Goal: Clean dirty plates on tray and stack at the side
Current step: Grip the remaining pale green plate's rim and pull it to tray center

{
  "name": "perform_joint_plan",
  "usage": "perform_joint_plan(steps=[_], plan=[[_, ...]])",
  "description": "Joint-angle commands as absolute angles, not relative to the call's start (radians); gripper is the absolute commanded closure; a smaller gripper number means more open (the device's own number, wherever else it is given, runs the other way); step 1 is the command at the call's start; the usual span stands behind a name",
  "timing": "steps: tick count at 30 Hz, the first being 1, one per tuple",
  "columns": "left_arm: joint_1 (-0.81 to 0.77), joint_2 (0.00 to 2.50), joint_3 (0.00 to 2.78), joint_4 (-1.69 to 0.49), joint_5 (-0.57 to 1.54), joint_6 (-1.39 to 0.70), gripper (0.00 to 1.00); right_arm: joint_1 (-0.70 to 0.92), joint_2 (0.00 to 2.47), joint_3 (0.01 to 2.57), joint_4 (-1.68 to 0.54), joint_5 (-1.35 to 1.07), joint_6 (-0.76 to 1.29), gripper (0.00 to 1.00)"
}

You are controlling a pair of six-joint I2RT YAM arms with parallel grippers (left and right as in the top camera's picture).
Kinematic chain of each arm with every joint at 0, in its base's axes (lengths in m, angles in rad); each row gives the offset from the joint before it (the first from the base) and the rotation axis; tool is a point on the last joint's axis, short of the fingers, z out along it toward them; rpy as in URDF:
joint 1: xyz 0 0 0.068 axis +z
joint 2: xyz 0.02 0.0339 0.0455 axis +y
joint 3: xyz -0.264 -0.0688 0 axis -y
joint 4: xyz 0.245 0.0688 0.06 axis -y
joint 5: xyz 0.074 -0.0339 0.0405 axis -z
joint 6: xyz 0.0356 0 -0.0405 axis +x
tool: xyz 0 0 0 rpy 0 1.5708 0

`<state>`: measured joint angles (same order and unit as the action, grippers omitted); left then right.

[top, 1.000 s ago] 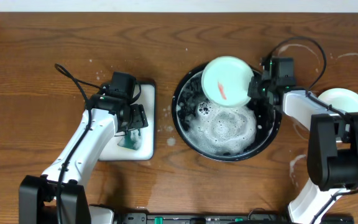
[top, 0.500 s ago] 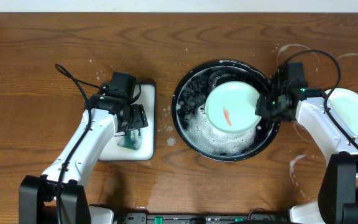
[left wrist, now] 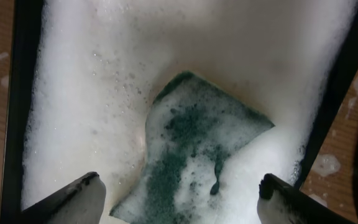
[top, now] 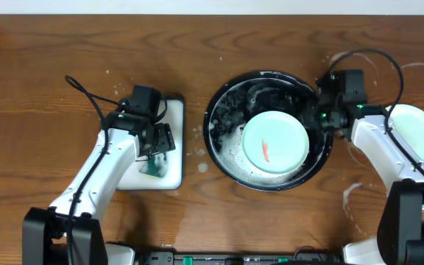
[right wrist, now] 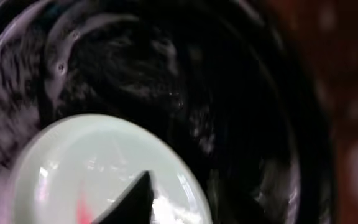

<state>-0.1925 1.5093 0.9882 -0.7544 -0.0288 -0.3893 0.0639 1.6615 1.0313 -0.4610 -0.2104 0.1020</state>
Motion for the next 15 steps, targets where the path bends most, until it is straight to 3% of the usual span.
perform_joint_plan(steps=[1,9,14,15], plan=[[-0.188,1.51,0.987,-0.757,-0.033,-0.387,0.18,0.06,1.672,1.032,-0.479,-0.245,-0.251,0.57],[-0.188,1.51,0.987,-0.757,-0.033,-0.387,0.18,0.059,1.754,1.032,-0.515,-0.266,-0.345,0.57],[-0.188,1.51,0.987,-0.757,-0.033,-0.387,0.18,0.059,1.826,1.032,-0.516,-0.258,-0.291,0.75],[-0.188,1.51,0.987,-0.757,-0.033,-0.387,0.18,0.058,1.838,1.032,-0.516,-0.244,-0.259,0.83]])
